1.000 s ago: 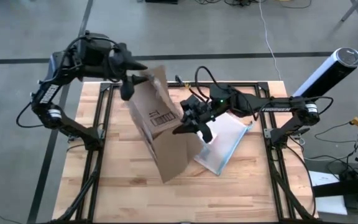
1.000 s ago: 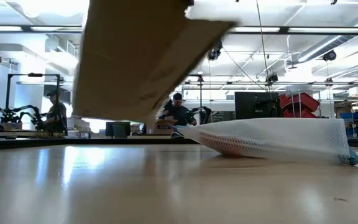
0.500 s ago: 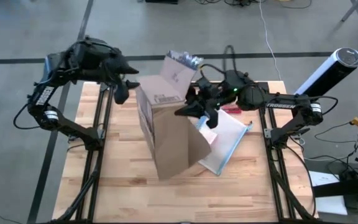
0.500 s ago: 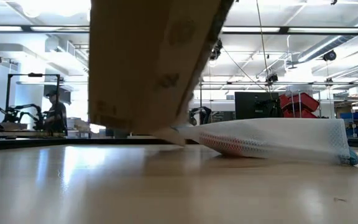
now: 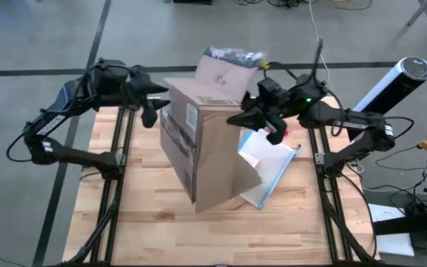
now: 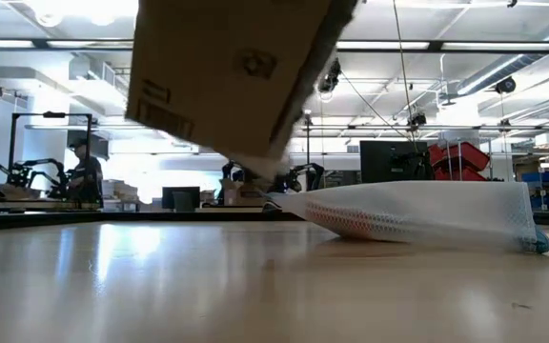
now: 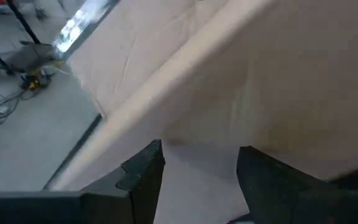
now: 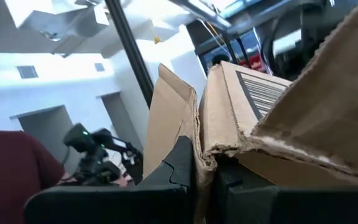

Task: Unpack boxes
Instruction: Break down the box using the red cutter

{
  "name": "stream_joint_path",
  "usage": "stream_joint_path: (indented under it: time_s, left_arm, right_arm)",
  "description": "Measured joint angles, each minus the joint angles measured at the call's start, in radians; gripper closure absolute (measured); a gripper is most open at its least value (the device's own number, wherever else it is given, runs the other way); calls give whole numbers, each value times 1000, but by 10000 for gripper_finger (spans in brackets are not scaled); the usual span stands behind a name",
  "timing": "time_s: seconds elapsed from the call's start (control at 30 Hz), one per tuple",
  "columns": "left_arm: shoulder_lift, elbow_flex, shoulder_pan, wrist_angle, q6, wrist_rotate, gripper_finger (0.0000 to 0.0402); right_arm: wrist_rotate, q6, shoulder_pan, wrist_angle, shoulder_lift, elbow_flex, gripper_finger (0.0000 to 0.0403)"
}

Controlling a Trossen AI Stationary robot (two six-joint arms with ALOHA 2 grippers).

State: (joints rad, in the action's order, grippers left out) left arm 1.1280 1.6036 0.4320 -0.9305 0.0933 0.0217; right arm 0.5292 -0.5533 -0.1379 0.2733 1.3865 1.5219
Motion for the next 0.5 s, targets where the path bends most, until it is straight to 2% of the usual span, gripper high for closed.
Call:
stream_joint_path:
  time_s: [0.2,0.33,0.5]
  left_arm:
    - [-146,-261,69,232,-148,138,202]
    - [-214,-409,84,338,-232,145,196]
    - [-264,-517,87,387,-288,148,187]
  right_arm:
    - [-35,38,0,1,-54,0,403]
    - [-41,45,0,-7,-70,0,403]
    - [-56,56,0,-7,-90,0,403]
